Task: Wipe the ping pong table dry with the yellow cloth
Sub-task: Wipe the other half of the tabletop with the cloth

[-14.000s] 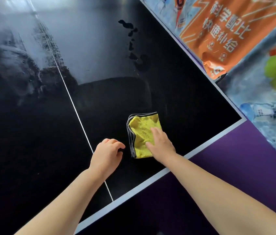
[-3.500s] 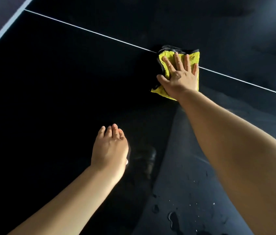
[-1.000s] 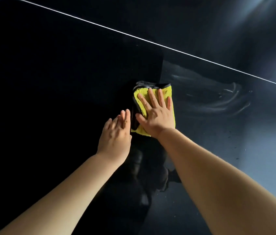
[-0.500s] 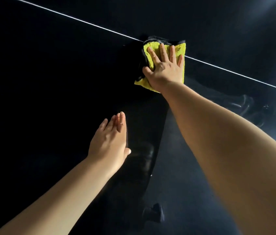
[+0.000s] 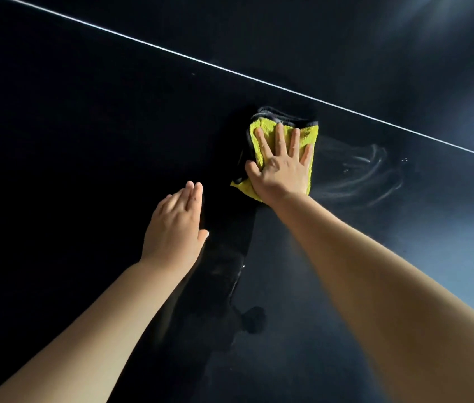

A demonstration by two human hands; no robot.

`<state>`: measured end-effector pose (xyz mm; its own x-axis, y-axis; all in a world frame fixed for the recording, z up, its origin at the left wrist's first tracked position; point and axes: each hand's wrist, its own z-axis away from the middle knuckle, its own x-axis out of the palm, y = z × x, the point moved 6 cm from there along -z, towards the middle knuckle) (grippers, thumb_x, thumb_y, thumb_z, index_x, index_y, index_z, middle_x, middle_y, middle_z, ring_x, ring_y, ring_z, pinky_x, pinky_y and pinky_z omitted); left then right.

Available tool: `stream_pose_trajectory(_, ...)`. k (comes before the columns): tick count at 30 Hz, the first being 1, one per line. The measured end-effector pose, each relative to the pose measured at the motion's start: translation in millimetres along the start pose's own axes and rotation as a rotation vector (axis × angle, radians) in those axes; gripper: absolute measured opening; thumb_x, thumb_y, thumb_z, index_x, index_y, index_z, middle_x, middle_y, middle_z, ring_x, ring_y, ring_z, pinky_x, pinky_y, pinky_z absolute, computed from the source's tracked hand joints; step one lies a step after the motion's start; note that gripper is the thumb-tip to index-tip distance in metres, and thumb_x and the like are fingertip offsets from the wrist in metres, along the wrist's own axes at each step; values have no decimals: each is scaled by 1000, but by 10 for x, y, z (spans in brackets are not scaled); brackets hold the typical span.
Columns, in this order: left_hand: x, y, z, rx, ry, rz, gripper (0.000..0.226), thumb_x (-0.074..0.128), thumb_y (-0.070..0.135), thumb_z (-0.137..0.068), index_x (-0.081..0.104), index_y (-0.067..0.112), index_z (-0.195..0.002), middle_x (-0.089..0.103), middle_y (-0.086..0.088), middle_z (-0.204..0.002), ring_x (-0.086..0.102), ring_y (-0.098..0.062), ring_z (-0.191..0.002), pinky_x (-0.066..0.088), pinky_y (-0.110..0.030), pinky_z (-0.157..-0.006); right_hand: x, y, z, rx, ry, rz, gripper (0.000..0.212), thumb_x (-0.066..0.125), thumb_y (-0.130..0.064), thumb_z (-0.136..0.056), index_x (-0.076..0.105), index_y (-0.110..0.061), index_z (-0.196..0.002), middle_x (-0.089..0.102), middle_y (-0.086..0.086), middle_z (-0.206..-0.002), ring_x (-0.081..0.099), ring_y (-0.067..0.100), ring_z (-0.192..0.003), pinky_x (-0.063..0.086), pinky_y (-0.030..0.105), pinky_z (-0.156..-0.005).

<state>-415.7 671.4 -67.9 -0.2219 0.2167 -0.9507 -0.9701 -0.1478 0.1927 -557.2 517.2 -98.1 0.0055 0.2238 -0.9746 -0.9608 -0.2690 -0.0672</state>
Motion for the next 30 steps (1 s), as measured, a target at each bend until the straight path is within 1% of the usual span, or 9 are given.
stream_pose_trajectory(3, 49, -18, 267, 47, 93, 81, 70, 63, 10, -85, 28, 6, -146, 33, -14, -150, 35, -26, -137, 21, -33, -112, 99, -130, 467, -30, -25, 13, 69, 24, -57, -95, -7, -42, -154, -14, 2, -164, -20, 32, -149, -8, 56, -119)
stream_pose_trajectory(5, 62, 4, 426, 99, 92, 118, 68, 56, 0, -86, 27, 7, -147, 31, -13, -151, 32, -25, -138, 21, -32, -113, 179, -267, 813, -54, -41, 27, 70, 23, -58, -95, -8, -41, -154, -15, 2, -164, -22, 33, -148, -8, 56, -119)
stream_pose_trajectory(6, 55, 17, 495, 113, 76, 129, 68, 52, -2, -88, 22, 9, -148, 26, -10, -153, 26, -22, -141, 16, -29, -114, 223, -342, 990, -70, -47, 31, 70, 23, -59, -94, -9, -40, -154, -16, 3, -164, -23, 33, -148, -9, 56, -119)
stream_pose_trajectory(9, 30, 71, 699, 175, 32, 117, 70, 39, -2, -92, 6, 17, -151, 7, 0, -158, 6, -12, -145, -1, -21, -113, 357, -564, 1513, -110, -71, 35, 71, 21, -61, -94, -13, -40, -153, -18, 3, -163, -26, 34, -146, -12, 57, -117)
stream_pose_trajectory(11, 11, 88, 874, 224, 12, 95, 71, 35, -3, -92, 3, 20, -151, 5, 3, -159, 2, -10, -145, -4, -21, -113, 446, -711, 1851, -135, -85, 44, 72, 19, -61, -94, -17, -38, -151, -20, 3, -162, -27, 34, -146, -12, 58, -117)
stream_pose_trajectory(15, 8, -20, 1358, 235, -58, 59, 67, 34, -2, -92, 11, 21, -151, 11, 4, -158, 5, -10, -145, -1, -23, -114, 592, -991, 2535, -184, -113, 38, 70, 16, -61, -93, -23, -35, -145, -26, 3, -159, -30, 34, -144, -12, 58, -117)
stream_pose_trajectory(19, 113, -216, 1932, 213, -141, 67, 66, 31, -4, -93, 14, 24, -151, 8, 9, -158, 4, -7, -144, 0, -22, -114, 737, -1259, 3151, -219, -124, 17, 70, 13, -62, -90, -20, -36, -146, -25, 2, -158, -30, 35, -144, -14, 59, -116)
stream_pose_trajectory(26, 280, -538, 2816, 151, -200, 129, 62, 30, -3, -95, 26, 30, -148, 21, 14, -155, 16, -6, -142, 11, -20, -113, 918, -1628, 4042, -268, -146, 32, 71, 20, -60, -93, -22, -38, -147, -29, 3, -157, -34, 35, -142, -19, 59, -114)
stream_pose_trajectory(30, 290, -540, 3250, 140, -262, 112, 75, 34, -12, -89, 19, 28, -150, 16, 12, -156, 14, -6, -143, 15, -21, -112, 991, -1712, 4442, -307, -125, 28, 71, 22, -60, -90, -11, -39, -149, -17, 2, -161, -27, 35, -145, -18, 57, -115)
